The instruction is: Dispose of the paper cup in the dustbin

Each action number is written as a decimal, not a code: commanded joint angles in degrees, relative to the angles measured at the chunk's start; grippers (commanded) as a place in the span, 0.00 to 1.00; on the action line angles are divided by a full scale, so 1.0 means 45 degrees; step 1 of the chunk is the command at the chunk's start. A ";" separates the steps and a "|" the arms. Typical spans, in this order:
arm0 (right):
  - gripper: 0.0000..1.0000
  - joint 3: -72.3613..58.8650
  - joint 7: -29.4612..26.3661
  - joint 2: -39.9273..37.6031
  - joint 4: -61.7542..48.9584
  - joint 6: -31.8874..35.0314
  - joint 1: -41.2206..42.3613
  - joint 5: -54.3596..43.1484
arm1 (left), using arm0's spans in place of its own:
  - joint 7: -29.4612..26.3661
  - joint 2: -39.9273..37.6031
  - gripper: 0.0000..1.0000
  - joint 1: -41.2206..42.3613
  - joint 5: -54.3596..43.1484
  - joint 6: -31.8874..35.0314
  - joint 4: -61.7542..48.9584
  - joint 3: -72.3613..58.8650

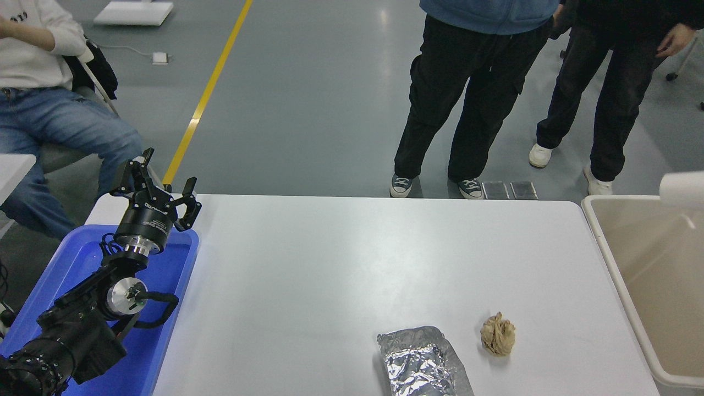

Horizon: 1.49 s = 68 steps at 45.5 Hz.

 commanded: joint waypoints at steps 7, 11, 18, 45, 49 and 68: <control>0.00 1.0130 -0.5476 0.4691 -0.5159 -0.1849 -0.3713 0.2764 | 0.0000 -0.0002 1.00 0.0000 -0.0002 0.0001 0.0002 0.0000; 0.00 1.2261 -0.5926 0.5139 -0.5042 -0.2670 -0.3460 0.2783 | 0.0000 -0.0002 1.00 0.0000 -0.0002 0.0001 0.0002 0.0000; 0.00 1.3924 -0.6083 0.5882 -0.5061 -0.3822 -0.2561 0.2900 | 0.0000 -0.0002 1.00 0.0000 -0.0002 0.0001 0.0002 0.0000; 0.21 1.5664 -0.6903 0.5844 -0.5041 -0.5523 0.0194 0.3037 | 0.0000 -0.0021 1.00 0.0000 -0.0002 0.0020 0.0021 0.0019; 0.30 1.5644 -0.7040 0.5668 -0.5061 -0.5543 0.0194 0.2998 | 0.0000 -0.0021 1.00 0.0000 -0.0002 0.0020 0.0021 0.0000; 1.00 1.5644 -0.7431 0.5140 -0.5080 -0.5446 0.0018 0.2999 | 0.0000 -0.0021 1.00 0.0000 -0.0002 0.0001 0.0021 0.0000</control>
